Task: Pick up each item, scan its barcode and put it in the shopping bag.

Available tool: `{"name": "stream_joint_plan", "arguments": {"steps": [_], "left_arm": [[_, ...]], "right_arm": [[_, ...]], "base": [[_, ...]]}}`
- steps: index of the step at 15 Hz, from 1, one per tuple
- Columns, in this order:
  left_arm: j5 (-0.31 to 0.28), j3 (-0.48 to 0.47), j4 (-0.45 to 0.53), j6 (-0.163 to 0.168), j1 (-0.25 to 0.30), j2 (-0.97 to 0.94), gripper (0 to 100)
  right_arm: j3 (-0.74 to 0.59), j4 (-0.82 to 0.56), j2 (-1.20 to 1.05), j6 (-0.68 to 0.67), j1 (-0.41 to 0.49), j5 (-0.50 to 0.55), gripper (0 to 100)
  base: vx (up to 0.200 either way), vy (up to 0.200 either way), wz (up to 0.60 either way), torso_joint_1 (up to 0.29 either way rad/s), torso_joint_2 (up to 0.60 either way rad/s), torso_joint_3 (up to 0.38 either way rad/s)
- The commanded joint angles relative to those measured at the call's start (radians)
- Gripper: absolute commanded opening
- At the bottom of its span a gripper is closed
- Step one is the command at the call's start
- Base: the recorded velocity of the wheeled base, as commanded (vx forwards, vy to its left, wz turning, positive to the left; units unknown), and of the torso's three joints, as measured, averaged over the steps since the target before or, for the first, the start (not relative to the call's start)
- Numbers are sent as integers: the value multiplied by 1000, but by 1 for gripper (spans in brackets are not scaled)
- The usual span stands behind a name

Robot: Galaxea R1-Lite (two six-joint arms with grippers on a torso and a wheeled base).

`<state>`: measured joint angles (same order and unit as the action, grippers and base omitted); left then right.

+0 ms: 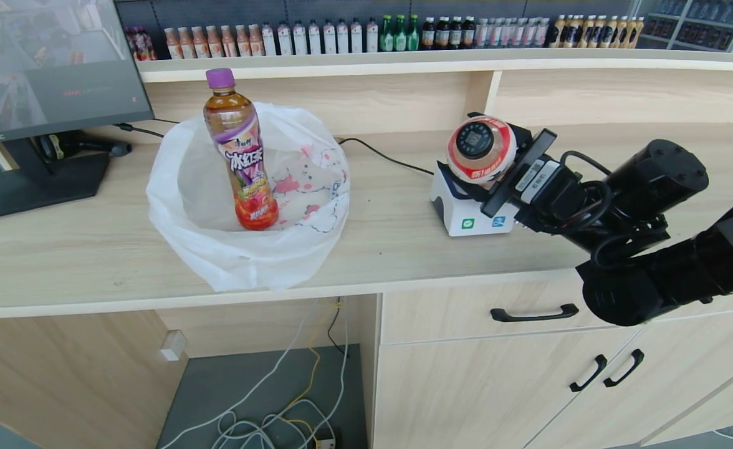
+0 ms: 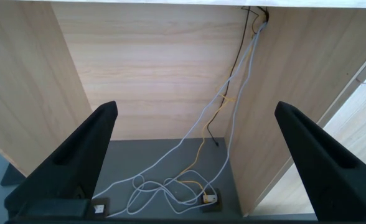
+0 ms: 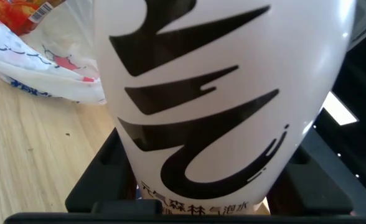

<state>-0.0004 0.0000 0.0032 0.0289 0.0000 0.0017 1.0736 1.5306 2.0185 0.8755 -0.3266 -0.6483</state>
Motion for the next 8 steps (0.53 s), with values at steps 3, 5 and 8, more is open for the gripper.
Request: {"name": "stream_joint_plan", "arguments": {"steps": [3, 5, 8], "left_arm": [[0, 0, 0, 0, 0, 0, 100], [0, 0, 0, 0, 0, 0, 100], [0, 0, 0, 0, 0, 0, 100]], "right_arm": [[8, 0, 5, 0, 8, -1, 0], [8, 0, 6, 0, 12, -1, 0], [17, 0, 14, 0, 12, -1, 0]], "base": [[0, 0, 0, 0, 0, 0], [0, 0, 0, 0, 0, 0], [0, 0, 0, 0, 0, 0]]}}
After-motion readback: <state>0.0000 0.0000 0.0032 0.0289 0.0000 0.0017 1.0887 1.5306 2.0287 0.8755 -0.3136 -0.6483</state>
